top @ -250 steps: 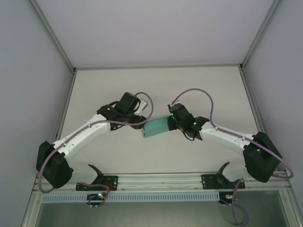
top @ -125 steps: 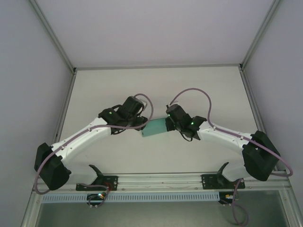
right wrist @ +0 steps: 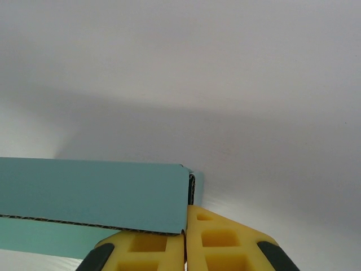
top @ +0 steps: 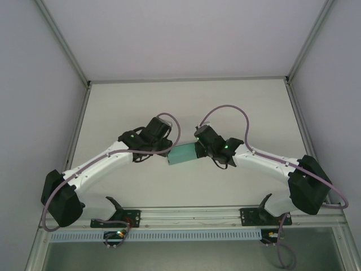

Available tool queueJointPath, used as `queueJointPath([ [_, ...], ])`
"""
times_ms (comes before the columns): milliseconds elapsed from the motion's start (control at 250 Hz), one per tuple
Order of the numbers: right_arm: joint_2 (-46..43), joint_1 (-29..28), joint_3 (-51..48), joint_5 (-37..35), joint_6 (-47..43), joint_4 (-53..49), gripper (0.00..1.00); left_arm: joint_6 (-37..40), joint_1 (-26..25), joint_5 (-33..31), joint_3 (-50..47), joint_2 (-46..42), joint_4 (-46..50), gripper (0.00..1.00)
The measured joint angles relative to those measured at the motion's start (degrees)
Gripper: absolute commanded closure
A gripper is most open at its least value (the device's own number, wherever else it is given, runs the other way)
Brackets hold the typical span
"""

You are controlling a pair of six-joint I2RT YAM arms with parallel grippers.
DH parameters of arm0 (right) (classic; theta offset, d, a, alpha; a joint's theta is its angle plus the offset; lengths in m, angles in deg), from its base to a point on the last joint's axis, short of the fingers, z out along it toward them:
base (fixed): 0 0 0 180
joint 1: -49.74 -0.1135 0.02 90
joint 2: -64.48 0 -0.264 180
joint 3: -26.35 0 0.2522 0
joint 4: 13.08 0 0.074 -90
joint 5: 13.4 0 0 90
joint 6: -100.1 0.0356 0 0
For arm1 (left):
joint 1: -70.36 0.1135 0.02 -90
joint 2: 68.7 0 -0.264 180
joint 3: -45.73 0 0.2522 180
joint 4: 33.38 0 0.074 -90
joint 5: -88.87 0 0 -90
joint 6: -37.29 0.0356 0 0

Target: Assemble paper box

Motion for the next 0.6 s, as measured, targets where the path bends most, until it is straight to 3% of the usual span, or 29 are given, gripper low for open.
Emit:
queueJointPath([
  [284,0.85,-0.02,0.79,-0.26,0.42,-0.35,1.0,-2.29,-1.9,-1.33,-0.13,-0.42,0.7,0.51],
  [531,1.51,-0.07,1.4,-0.28,0.42,-0.52,1.0,-3.98,-2.03,-1.29,-0.85,-0.85,0.28,0.58],
  [603,1.51,-0.07,1.4,-0.31,0.42,-0.57,1.0,-4.55,-2.51,-1.22,-0.85,-0.87,0.46,0.52],
])
